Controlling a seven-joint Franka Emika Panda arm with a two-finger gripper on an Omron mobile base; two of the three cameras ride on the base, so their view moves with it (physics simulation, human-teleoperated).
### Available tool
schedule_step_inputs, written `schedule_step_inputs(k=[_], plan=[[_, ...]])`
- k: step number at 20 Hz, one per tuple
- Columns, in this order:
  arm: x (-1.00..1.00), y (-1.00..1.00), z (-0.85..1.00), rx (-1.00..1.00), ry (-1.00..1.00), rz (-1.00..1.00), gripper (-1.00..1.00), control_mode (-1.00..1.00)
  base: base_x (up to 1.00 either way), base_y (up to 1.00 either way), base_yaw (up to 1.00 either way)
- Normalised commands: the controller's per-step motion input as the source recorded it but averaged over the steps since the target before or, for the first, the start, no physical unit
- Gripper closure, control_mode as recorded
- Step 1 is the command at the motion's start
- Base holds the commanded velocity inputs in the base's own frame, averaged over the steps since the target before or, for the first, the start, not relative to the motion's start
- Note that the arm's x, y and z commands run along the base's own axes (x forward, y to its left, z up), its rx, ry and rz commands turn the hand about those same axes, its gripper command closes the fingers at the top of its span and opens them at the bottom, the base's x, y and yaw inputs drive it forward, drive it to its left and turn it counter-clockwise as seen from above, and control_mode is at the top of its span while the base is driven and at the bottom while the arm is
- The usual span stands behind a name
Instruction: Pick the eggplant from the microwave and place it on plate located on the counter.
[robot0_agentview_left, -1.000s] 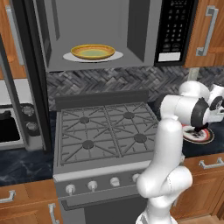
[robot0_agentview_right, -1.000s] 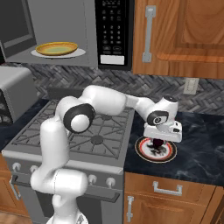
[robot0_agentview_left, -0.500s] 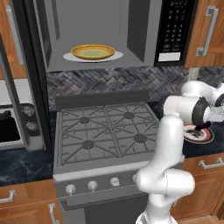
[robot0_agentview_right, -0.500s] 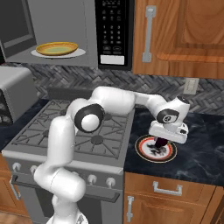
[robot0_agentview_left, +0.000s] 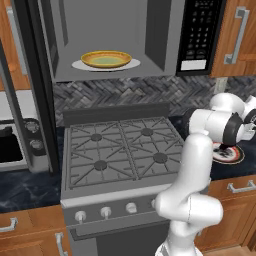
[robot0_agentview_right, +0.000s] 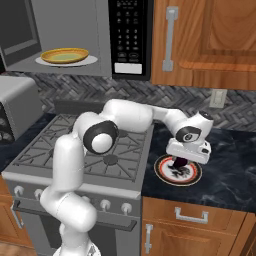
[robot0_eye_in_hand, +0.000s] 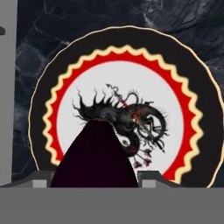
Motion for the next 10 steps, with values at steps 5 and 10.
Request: schedule_step_inputs(k=[5, 10], plan=[[0.36, 0.04, -0.50, -0.01, 0.00, 0.00, 1.00, -1.00, 0.00, 0.00, 0.00], [0.34, 0.29, -0.58, -0.04, 0.00, 0.00, 1.00, -1.00, 0.00, 0.00, 0.00]])
